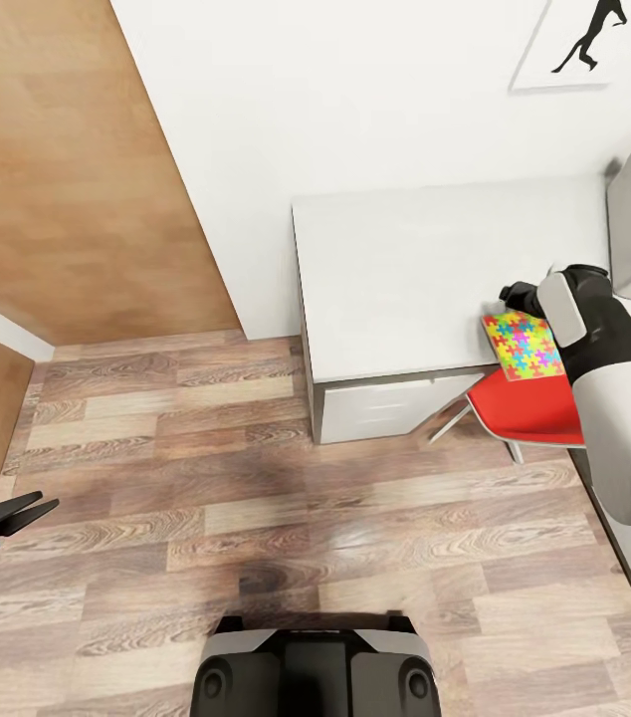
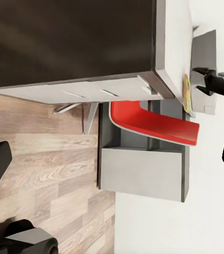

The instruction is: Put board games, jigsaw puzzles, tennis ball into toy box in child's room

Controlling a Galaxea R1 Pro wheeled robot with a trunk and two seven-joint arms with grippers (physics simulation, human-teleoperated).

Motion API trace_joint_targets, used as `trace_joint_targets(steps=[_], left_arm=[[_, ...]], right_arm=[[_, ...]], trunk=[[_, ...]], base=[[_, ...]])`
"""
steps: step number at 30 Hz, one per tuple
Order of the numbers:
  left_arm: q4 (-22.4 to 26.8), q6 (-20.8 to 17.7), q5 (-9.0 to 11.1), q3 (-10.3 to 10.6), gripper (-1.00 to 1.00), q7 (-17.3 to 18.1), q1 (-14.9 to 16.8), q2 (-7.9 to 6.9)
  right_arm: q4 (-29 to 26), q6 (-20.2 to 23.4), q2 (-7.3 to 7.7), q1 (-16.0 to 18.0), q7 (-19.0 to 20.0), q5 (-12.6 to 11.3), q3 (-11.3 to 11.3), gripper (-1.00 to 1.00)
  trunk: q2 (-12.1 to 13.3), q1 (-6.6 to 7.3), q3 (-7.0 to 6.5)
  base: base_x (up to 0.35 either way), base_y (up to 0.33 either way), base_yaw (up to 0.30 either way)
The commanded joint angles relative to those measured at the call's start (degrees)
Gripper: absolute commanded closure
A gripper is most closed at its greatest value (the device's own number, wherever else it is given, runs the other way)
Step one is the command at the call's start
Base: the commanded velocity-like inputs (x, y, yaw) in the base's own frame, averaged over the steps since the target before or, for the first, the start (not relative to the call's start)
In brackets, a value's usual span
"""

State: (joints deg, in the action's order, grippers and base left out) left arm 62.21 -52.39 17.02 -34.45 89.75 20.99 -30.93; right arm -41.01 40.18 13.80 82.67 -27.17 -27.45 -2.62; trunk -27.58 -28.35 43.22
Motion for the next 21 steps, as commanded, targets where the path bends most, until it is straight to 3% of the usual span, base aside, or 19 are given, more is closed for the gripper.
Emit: trace_joint_targets(steps=[1, 13, 21], left_arm=[[0.0, -0.6, -0.1, 0.0, -1.00, 0.2, 0.0, -0.01], [0.0, -0.6, -0.1, 0.0, -1.00, 0.2, 0.0, -0.01], [0.0, -0.6, -0.1, 0.0, -1.00, 0.2, 0.0, -0.01]], right_arm=[[-0.3, 0.2, 0.07, 0.0, -0.5, -0.6, -0.3, -1.00], [-4.6, 2.5, -0.01, 0.8, -0.4, -0.9, -0.3, -1.00], [-7.5, 6.8, -0.44, 1.8, -0.4, -3.9, 0.5, -1.00]], trunk=[[-0.1, -0.03, 0.06], [-0.1, -0.03, 0.06], [-0.1, -0.03, 0.06]], base=[[0.000, 0.000, 0.000], [0.000, 0.000, 0.000], [0.000, 0.000, 0.000]])
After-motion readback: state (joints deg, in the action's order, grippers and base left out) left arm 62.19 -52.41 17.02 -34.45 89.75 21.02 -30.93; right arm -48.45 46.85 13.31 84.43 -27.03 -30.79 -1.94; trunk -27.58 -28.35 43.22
